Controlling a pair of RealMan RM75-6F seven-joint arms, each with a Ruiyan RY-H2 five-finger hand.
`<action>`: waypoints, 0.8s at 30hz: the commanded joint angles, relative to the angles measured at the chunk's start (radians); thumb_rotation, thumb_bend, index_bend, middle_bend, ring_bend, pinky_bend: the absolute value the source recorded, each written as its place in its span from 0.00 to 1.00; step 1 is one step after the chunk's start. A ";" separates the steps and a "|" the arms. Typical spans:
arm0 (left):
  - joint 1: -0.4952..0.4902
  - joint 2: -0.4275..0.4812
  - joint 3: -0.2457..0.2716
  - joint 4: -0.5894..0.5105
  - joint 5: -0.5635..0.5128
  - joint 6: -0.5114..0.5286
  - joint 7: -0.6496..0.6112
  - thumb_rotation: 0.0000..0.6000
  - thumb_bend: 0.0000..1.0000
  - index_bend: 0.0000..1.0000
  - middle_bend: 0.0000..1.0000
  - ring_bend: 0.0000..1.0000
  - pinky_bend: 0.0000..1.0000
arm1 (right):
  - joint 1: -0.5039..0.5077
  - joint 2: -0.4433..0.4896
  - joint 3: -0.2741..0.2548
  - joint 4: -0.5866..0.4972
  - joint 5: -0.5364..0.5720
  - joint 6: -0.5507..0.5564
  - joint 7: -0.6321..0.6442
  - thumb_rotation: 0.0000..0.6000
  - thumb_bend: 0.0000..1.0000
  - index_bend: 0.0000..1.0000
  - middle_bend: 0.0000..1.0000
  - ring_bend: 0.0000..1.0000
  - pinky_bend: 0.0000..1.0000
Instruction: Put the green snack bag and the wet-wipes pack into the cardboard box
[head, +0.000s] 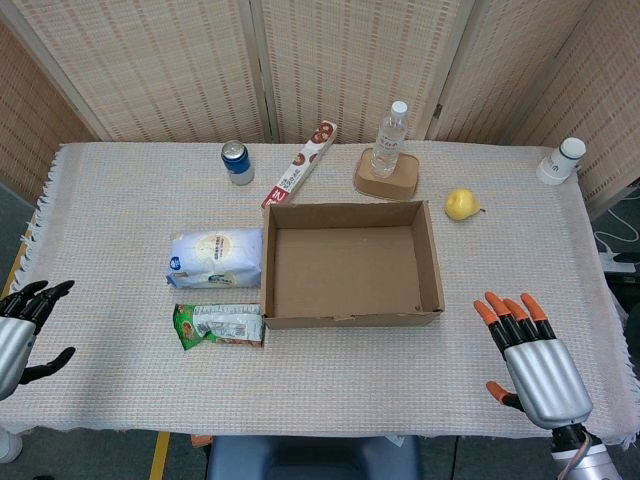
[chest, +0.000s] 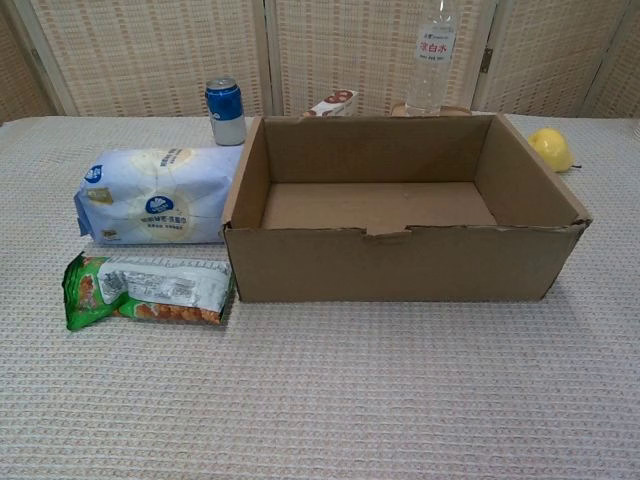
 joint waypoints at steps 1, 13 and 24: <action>0.001 0.000 -0.001 -0.001 -0.002 0.001 -0.002 1.00 0.22 0.13 0.23 0.12 0.23 | 0.000 0.000 0.000 0.000 -0.001 0.000 0.001 1.00 0.02 0.06 0.03 0.00 0.00; 0.013 0.008 0.003 -0.014 -0.001 0.016 -0.005 1.00 0.22 0.13 0.23 0.12 0.23 | -0.004 0.008 -0.003 0.000 -0.021 0.006 0.020 1.00 0.02 0.06 0.03 0.00 0.00; 0.005 -0.027 0.021 -0.020 0.008 -0.023 0.014 1.00 0.22 0.14 0.23 0.12 0.23 | 0.006 0.013 0.006 0.000 0.011 -0.007 0.020 1.00 0.02 0.06 0.03 0.00 0.00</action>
